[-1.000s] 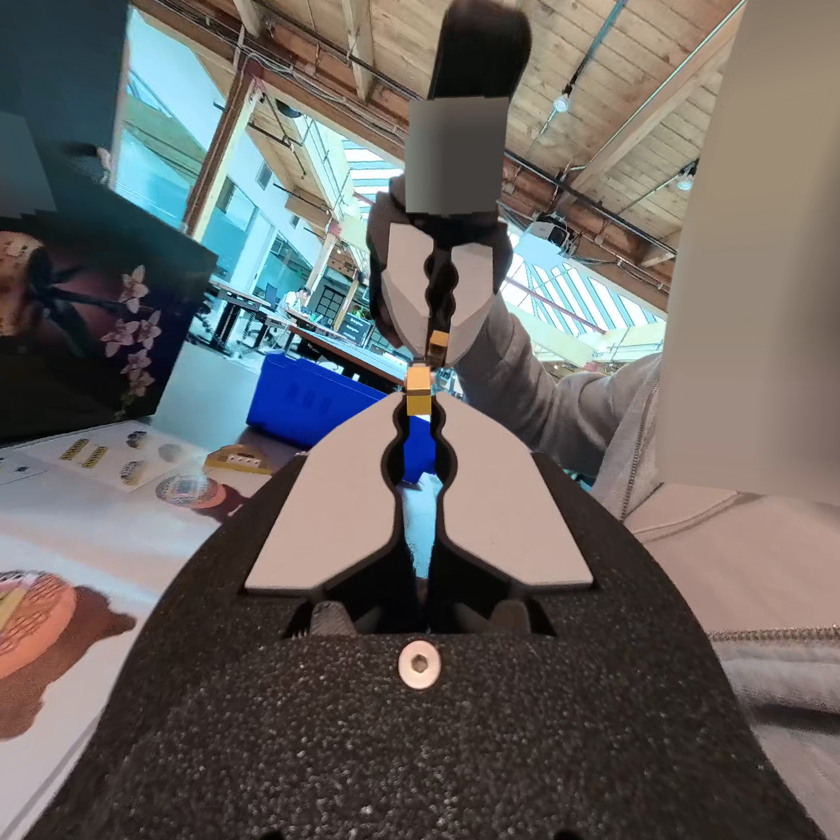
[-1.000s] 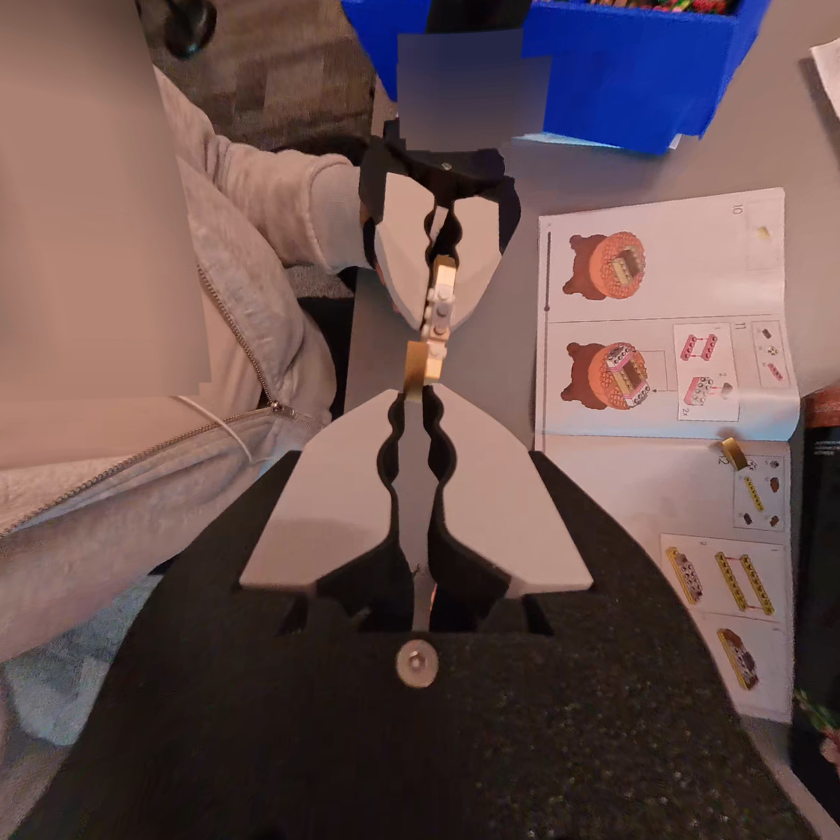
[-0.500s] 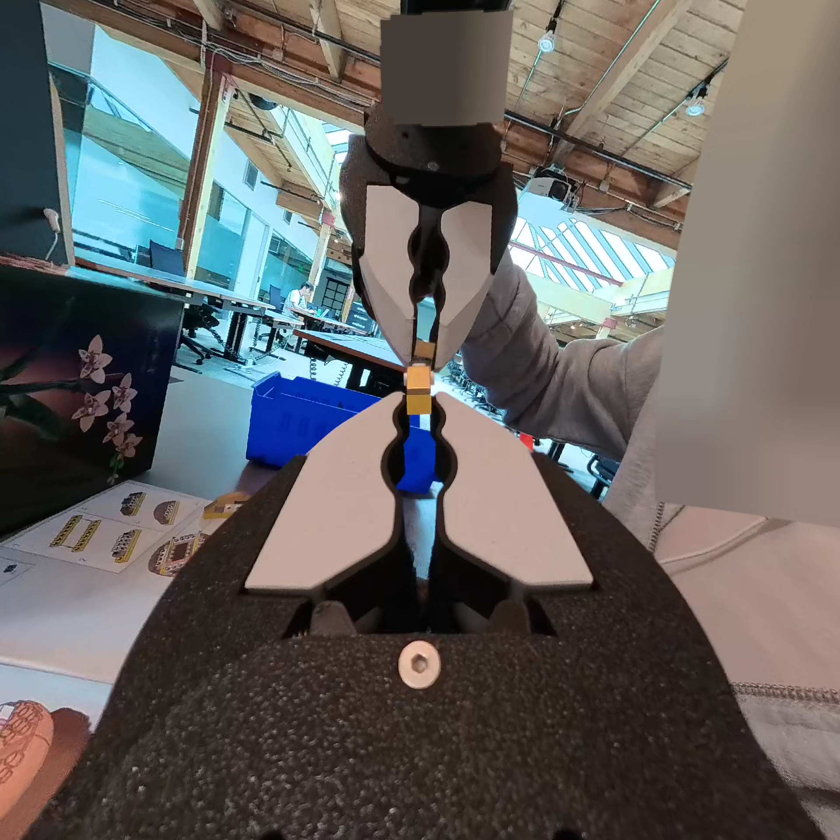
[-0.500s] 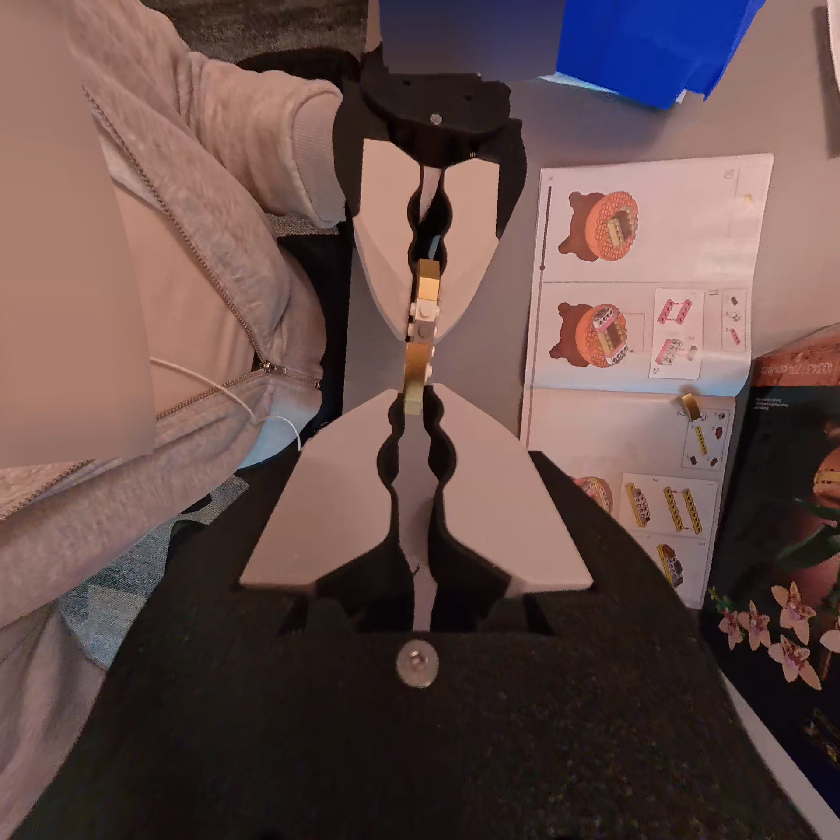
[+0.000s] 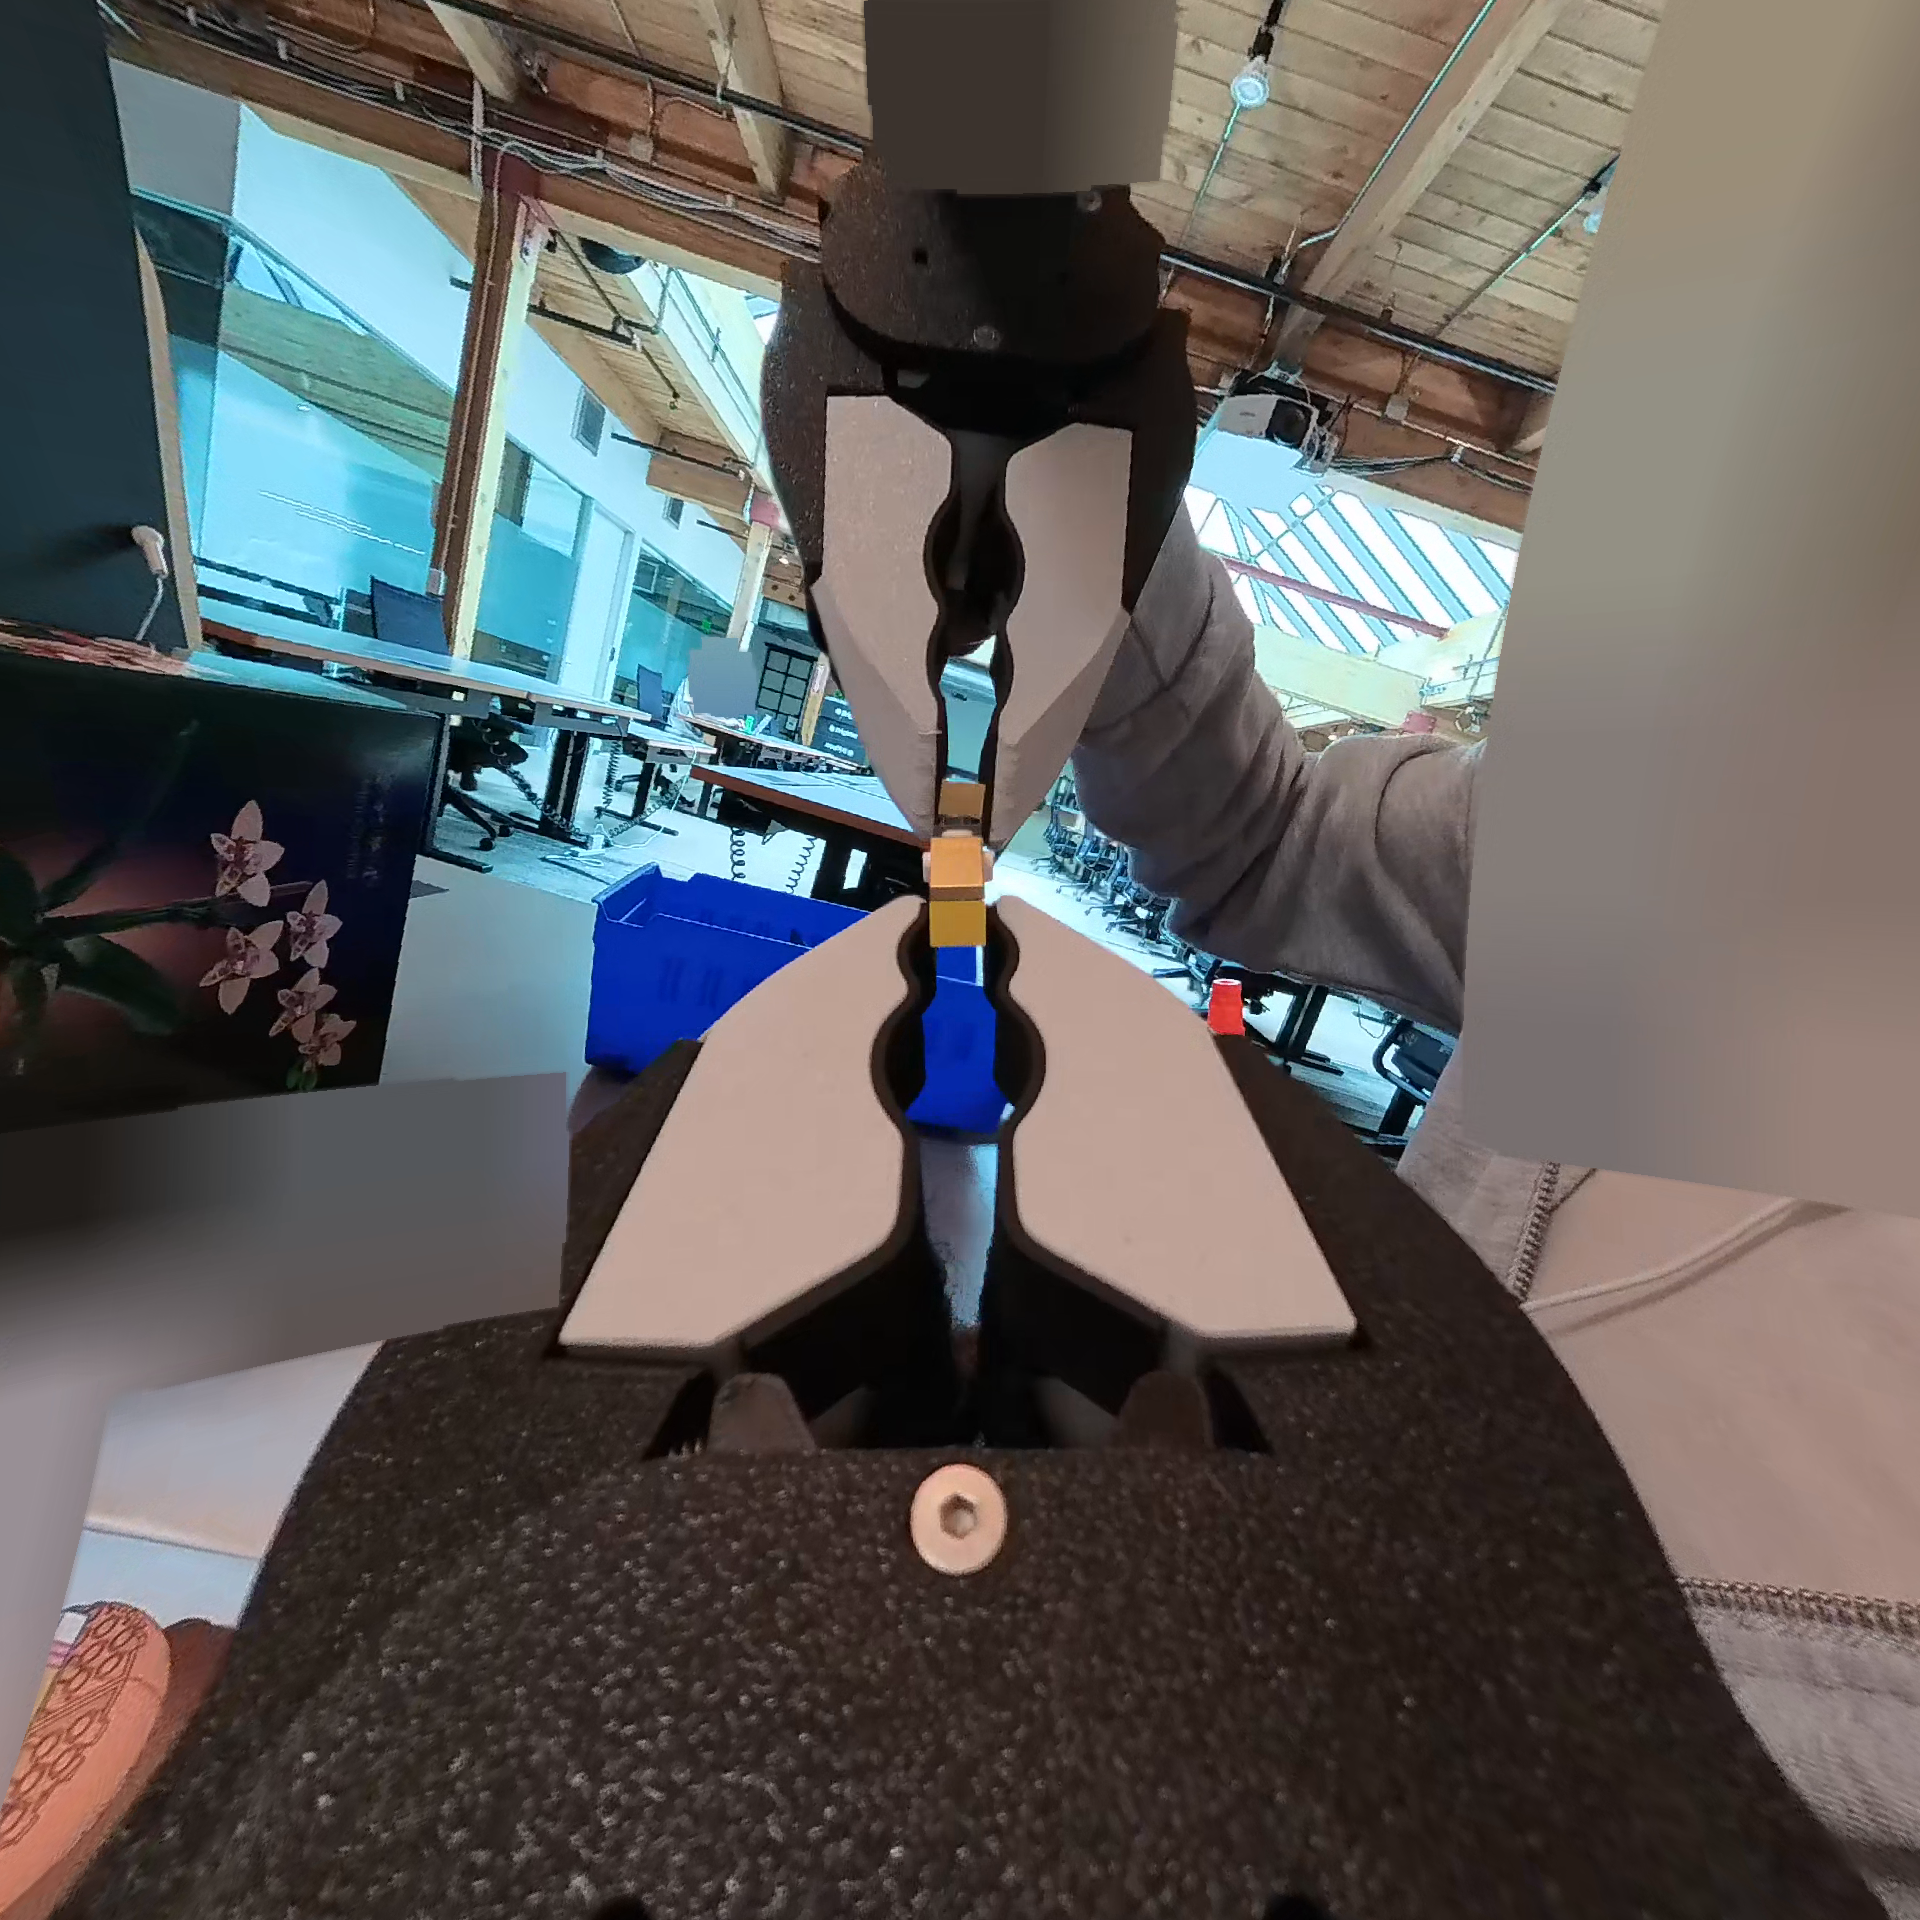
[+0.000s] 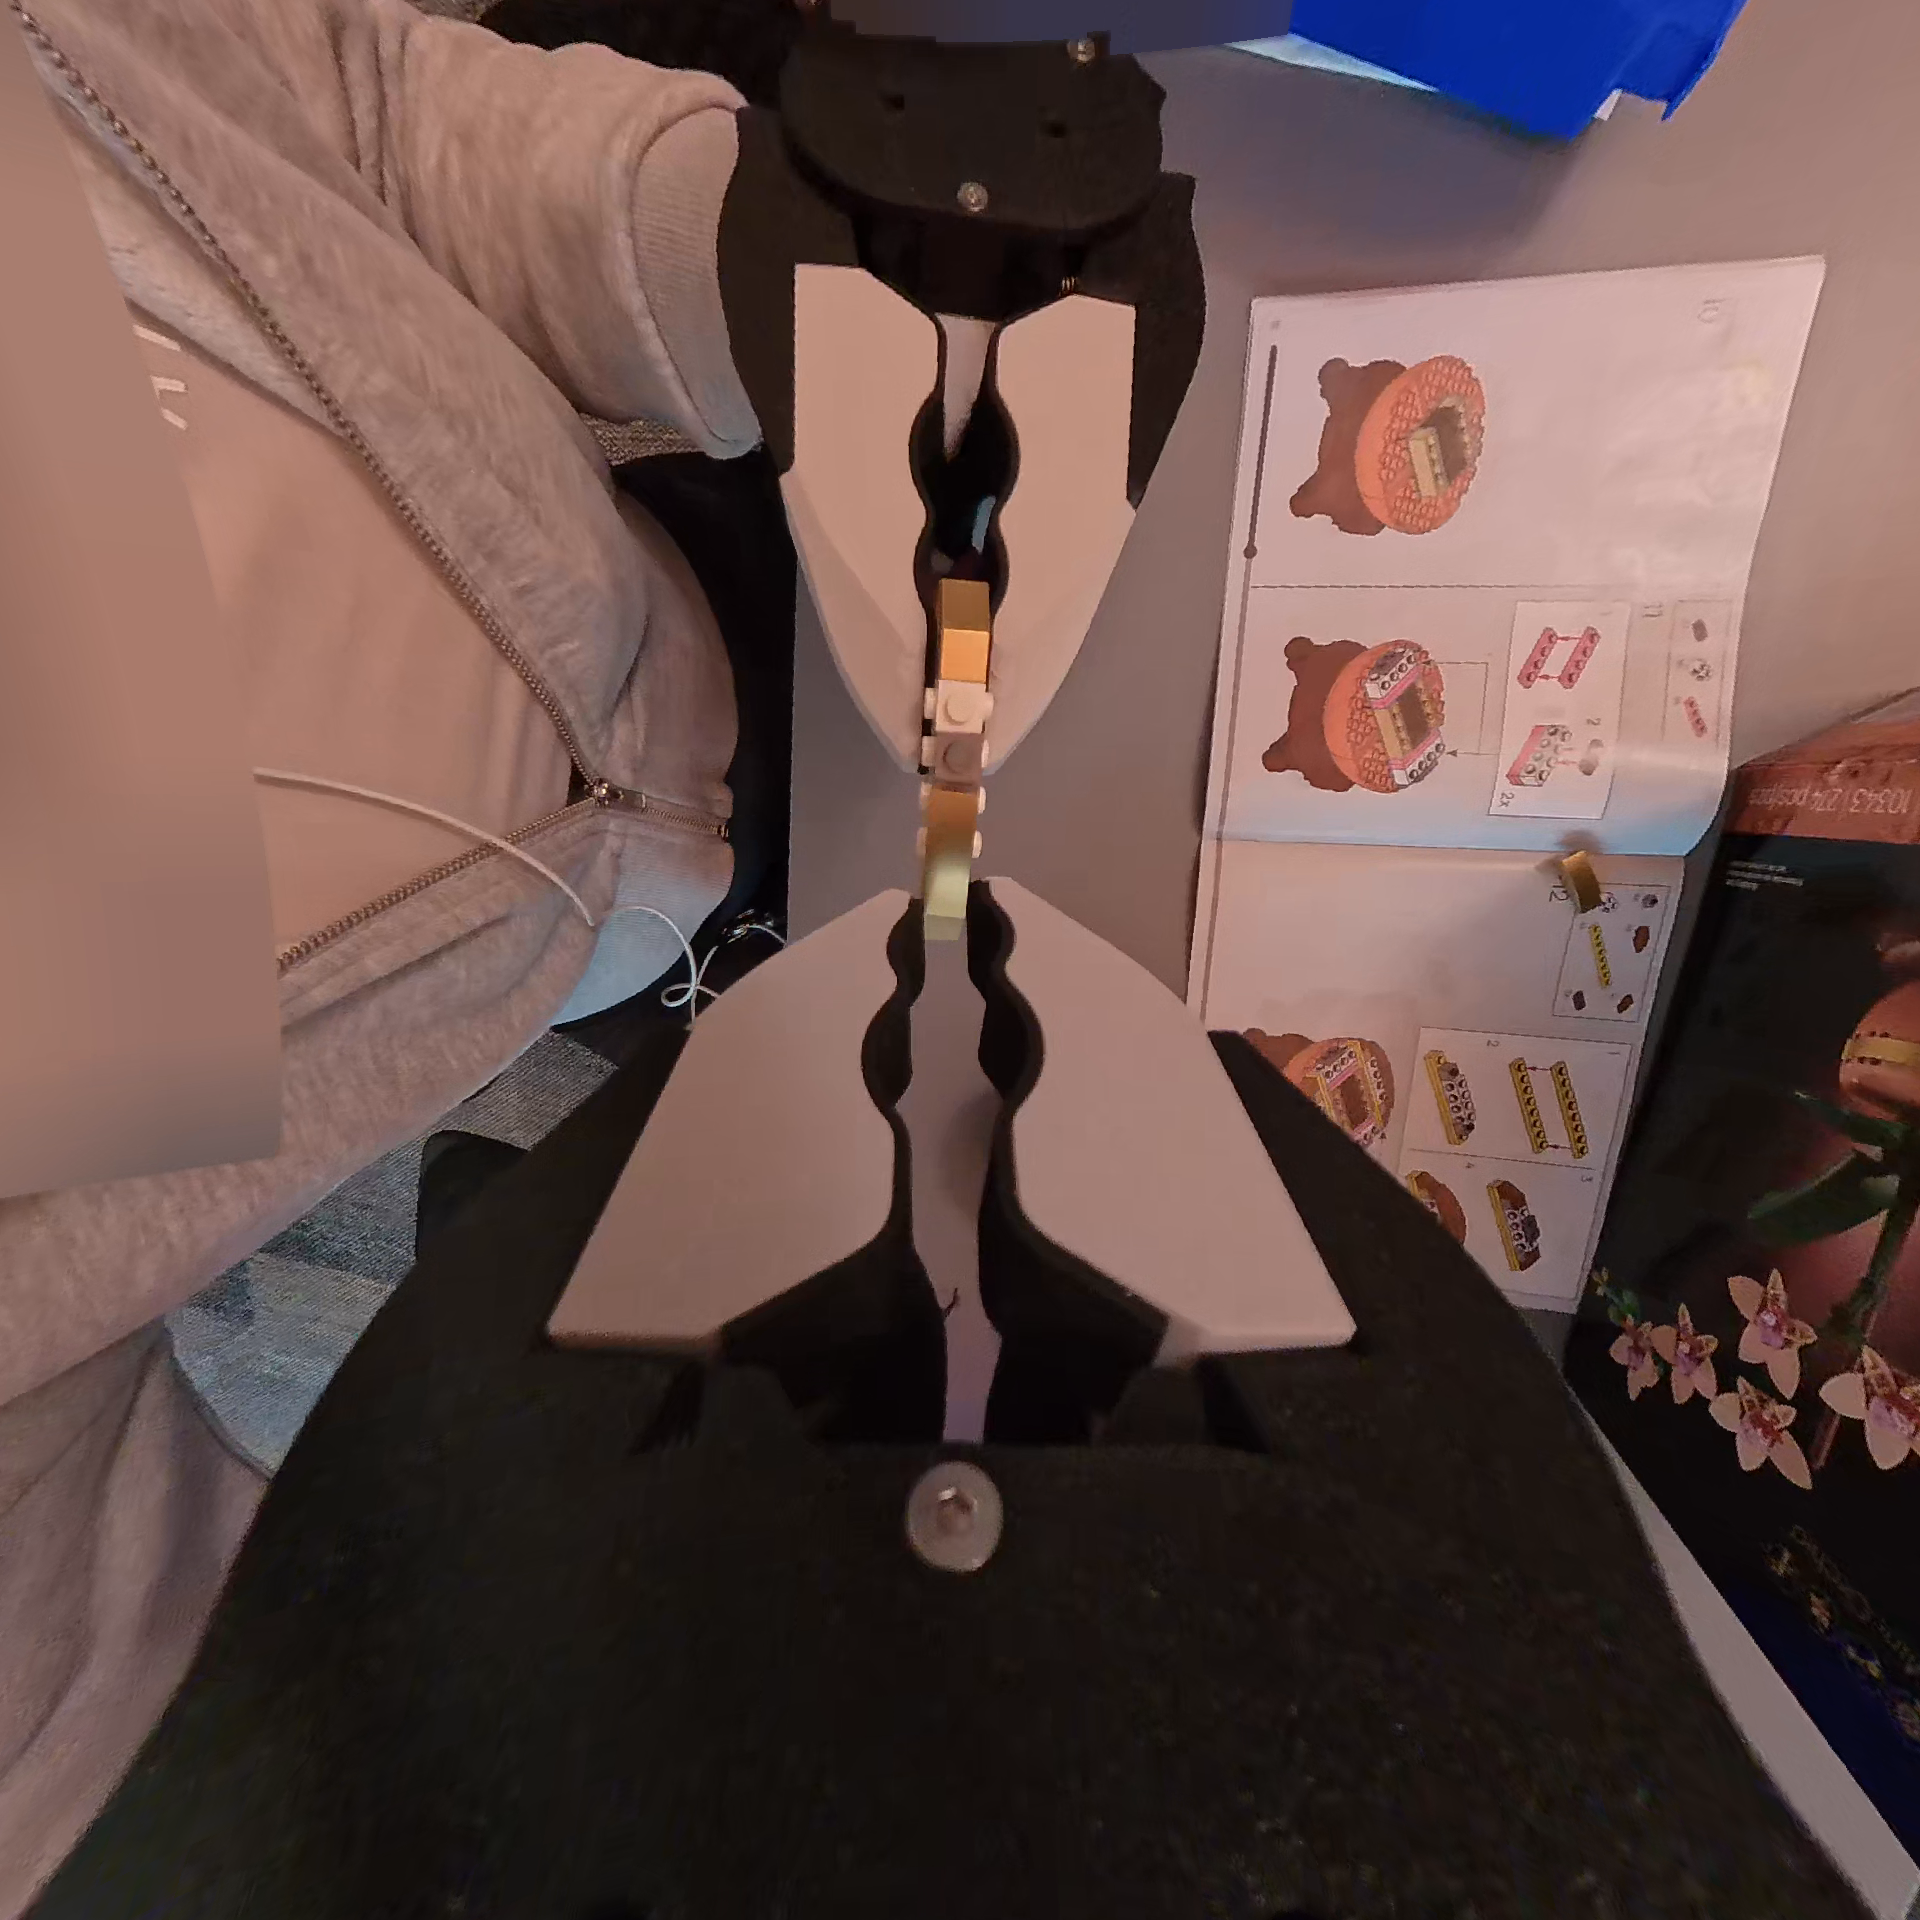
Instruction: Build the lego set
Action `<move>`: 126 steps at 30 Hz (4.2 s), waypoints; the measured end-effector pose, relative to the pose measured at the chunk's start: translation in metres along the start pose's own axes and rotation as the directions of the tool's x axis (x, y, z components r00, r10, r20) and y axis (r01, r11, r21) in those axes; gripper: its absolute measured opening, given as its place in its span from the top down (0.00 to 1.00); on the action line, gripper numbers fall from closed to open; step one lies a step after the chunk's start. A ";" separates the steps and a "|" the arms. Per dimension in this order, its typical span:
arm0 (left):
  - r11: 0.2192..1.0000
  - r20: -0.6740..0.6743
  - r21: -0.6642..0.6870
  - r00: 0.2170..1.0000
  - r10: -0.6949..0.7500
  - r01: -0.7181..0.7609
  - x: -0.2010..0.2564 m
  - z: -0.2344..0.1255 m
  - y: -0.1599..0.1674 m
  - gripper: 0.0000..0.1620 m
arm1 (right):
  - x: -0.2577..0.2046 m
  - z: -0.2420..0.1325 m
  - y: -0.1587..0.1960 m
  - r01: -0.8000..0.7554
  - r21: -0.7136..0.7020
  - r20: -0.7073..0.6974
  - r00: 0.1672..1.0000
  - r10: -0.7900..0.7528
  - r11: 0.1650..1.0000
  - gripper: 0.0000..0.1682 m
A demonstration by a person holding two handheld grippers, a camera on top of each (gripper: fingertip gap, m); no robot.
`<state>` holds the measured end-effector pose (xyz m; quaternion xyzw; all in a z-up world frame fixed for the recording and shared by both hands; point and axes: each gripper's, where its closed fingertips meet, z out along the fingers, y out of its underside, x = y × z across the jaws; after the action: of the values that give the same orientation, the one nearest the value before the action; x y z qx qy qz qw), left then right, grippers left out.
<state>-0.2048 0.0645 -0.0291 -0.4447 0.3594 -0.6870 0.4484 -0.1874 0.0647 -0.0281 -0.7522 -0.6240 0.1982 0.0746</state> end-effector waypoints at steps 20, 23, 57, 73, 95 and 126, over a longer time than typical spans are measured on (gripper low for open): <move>0.998 -0.021 0.062 1.000 0.012 -0.011 0.008 -0.003 -0.019 0.96 | -0.001 -0.018 -0.018 0.099 0.085 -0.152 0.985 -0.085 0.991 0.75; 0.996 -0.047 0.088 0.999 -0.018 0.022 0.013 -0.002 -0.034 0.96 | 0.001 -0.045 -0.038 0.343 0.324 -0.415 0.889 -0.193 0.882 0.58; 0.977 -0.172 0.039 0.964 -0.201 0.210 0.037 0.048 -0.075 0.96 | -0.030 -0.084 -0.043 0.916 0.175 -0.952 0.251 -0.174 0.362 0.85; 0.980 -0.171 0.042 0.967 -0.187 0.196 0.035 0.053 -0.072 0.96 | -0.027 -0.085 -0.037 0.917 0.231 -0.954 0.280 -0.111 0.326 0.85; 0.934 -0.184 0.051 0.922 -0.339 0.354 0.028 0.061 -0.070 0.88 | -0.017 -0.081 -0.031 0.907 0.235 -0.967 0.255 -0.013 0.351 0.85; 0.946 -0.117 0.053 0.943 -0.312 0.319 0.030 0.058 -0.066 0.94 | -0.023 -0.074 -0.030 0.934 0.063 -0.985 0.115 -0.129 0.353 0.86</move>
<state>-0.1760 0.0529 0.0585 -0.4429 0.2823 -0.7850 0.3284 -0.1885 0.0584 0.0549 -0.2941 -0.5958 -0.0528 0.7455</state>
